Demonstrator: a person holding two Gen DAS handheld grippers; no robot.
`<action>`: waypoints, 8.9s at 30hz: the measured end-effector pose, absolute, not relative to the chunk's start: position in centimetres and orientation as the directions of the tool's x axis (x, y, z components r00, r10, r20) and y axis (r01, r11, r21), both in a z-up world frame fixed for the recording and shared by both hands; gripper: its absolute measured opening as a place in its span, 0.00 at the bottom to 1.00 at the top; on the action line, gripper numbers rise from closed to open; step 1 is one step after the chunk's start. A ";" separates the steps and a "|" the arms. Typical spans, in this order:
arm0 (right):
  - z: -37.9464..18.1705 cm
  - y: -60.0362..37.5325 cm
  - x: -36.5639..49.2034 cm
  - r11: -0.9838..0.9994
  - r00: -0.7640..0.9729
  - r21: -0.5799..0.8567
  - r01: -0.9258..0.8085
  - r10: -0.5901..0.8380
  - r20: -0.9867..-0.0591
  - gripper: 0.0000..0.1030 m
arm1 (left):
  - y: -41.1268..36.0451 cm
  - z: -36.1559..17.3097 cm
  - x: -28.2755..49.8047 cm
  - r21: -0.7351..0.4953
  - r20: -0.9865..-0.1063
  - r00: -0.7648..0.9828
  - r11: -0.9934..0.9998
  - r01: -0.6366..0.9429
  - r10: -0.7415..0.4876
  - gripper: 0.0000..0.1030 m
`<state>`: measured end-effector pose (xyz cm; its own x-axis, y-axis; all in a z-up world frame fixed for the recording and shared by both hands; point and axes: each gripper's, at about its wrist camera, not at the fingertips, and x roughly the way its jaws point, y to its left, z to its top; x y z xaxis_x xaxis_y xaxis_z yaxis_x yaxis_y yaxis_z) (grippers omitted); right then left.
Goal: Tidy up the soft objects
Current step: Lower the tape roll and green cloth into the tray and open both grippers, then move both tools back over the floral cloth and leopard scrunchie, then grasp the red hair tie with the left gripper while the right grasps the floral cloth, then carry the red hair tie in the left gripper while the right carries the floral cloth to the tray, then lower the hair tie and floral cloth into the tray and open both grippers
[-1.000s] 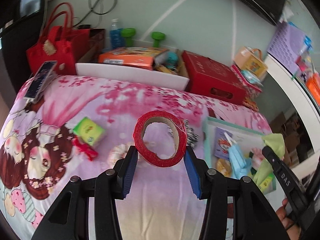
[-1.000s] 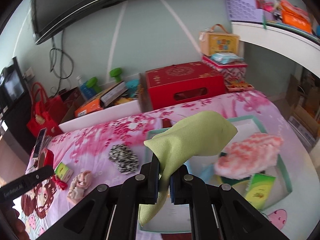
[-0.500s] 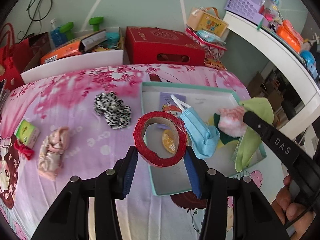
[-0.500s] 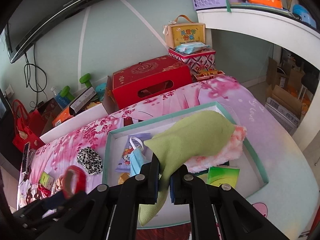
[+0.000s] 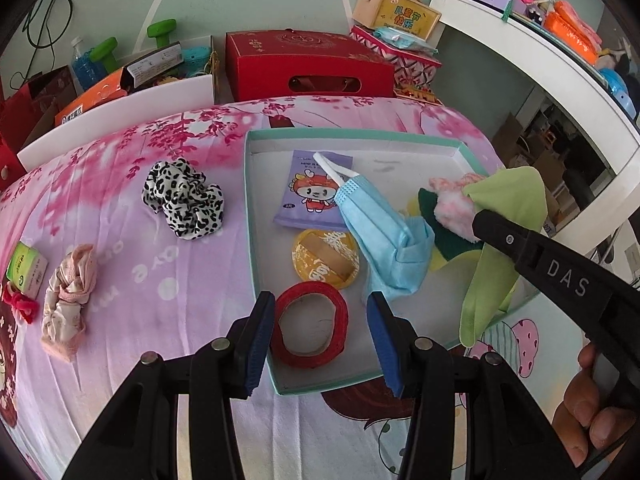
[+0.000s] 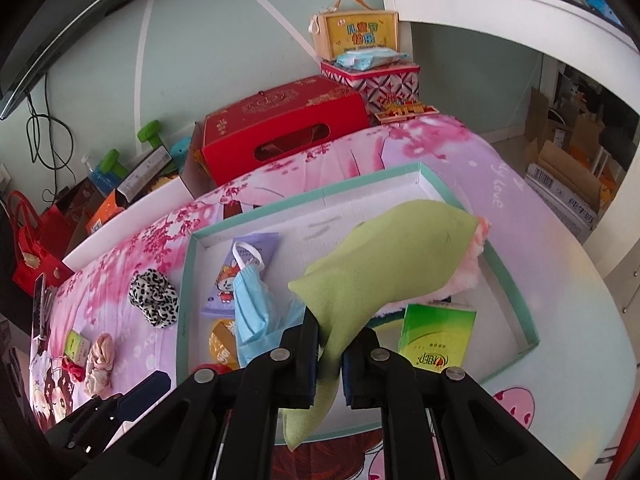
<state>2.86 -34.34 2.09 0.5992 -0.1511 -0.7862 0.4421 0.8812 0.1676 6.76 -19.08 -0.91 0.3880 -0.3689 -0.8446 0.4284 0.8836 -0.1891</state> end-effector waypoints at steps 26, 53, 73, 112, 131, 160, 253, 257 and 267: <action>1.1 -34.4 3.3 0.879 0.550 0.135 0.457 -0.161 -0.819 0.84 | -14.5 -1.2 8.9 -0.138 -0.876 0.424 0.962 0.234 -0.229 0.89; 1.4 -33.3 3.7 0.893 0.552 0.104 0.438 -0.176 -0.815 1.00 | -10.5 -0.9 10.1 -0.075 -0.879 0.461 0.990 0.115 -0.120 0.94; 2.8 -21.3 7.0 0.983 0.609 0.094 0.161 -0.024 -0.793 1.00 | 2.8 1.1 11.1 -0.041 -0.866 0.499 0.986 -0.164 0.047 0.94; -5.1 -6.9 12.5 0.989 0.499 0.127 -0.076 0.148 -0.854 1.00 | 12.4 -3.0 12.4 -0.194 -0.874 0.486 0.921 -0.338 -0.006 0.94; -6.3 -7.3 12.6 0.995 0.500 0.074 -0.064 0.096 -0.861 0.99 | 10.6 -5.6 14.2 -0.167 -0.904 0.425 0.945 -0.282 -0.033 0.93; -5.8 -5.5 11.9 0.982 0.503 0.105 -0.159 0.172 -0.847 0.13 | 9.7 -5.5 14.2 -0.286 -0.880 0.443 0.936 -0.204 -0.172 0.10; 1.1 -35.4 5.1 0.875 0.650 0.178 0.451 -0.186 -0.737 0.15 | -19.2 -1.3 12.3 -0.231 -0.827 0.397 0.885 0.405 -0.397 0.14; 1.2 -35.3 5.1 0.874 0.656 0.192 0.446 -0.174 -0.735 0.15 | -18.9 -1.2 12.5 -0.242 -0.830 0.390 0.887 0.393 -0.399 0.25; 1.3 -34.9 5.3 0.881 0.659 0.192 0.433 -0.164 -0.734 0.58 | -17.6 -0.3 12.9 -0.230 -0.829 0.420 0.910 0.345 -0.369 0.54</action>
<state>5.28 -34.92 1.35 0.6590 -0.1639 -0.7341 0.4329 0.8808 0.1920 12.86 -17.56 -0.33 0.4199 -0.3691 -0.8291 0.3454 0.9098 -0.2301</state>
